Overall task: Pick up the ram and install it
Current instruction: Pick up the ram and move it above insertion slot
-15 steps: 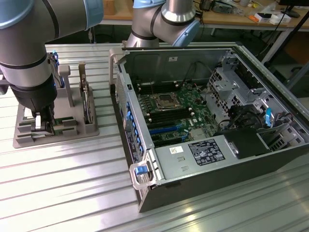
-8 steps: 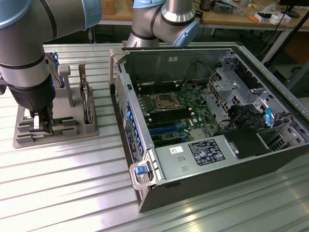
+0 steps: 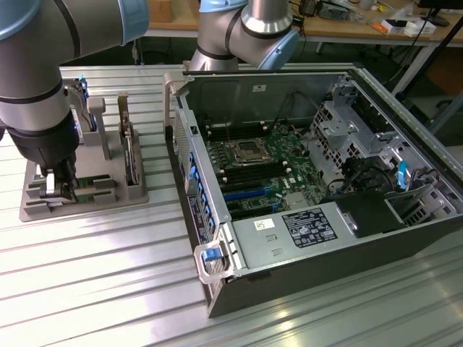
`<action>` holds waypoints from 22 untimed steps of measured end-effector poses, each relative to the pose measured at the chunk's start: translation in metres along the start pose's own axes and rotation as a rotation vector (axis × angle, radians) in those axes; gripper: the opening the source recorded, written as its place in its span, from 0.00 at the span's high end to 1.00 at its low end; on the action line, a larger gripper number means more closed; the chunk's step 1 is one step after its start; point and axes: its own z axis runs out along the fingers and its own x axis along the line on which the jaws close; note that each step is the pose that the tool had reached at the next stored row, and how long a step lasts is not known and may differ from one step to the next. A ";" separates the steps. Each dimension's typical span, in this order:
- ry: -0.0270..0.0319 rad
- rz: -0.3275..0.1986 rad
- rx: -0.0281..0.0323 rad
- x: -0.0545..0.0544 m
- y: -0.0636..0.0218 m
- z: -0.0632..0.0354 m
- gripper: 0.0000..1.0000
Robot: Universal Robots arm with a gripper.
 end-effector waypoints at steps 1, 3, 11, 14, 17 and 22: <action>0.0000 0.000 -0.0001 0.000 0.0004 0.0000 0.64; 0.0000 0.000 0.0000 0.000 0.0018 0.0001 0.64; 0.0002 0.000 -0.0032 0.000 0.0034 0.0045 0.64; 0.0004 0.000 -0.0057 0.000 0.0032 0.0076 0.64; 0.0002 0.000 -0.0073 0.000 0.0031 0.0097 0.64; 0.0007 0.000 -0.0143 0.000 0.0030 0.0157 0.64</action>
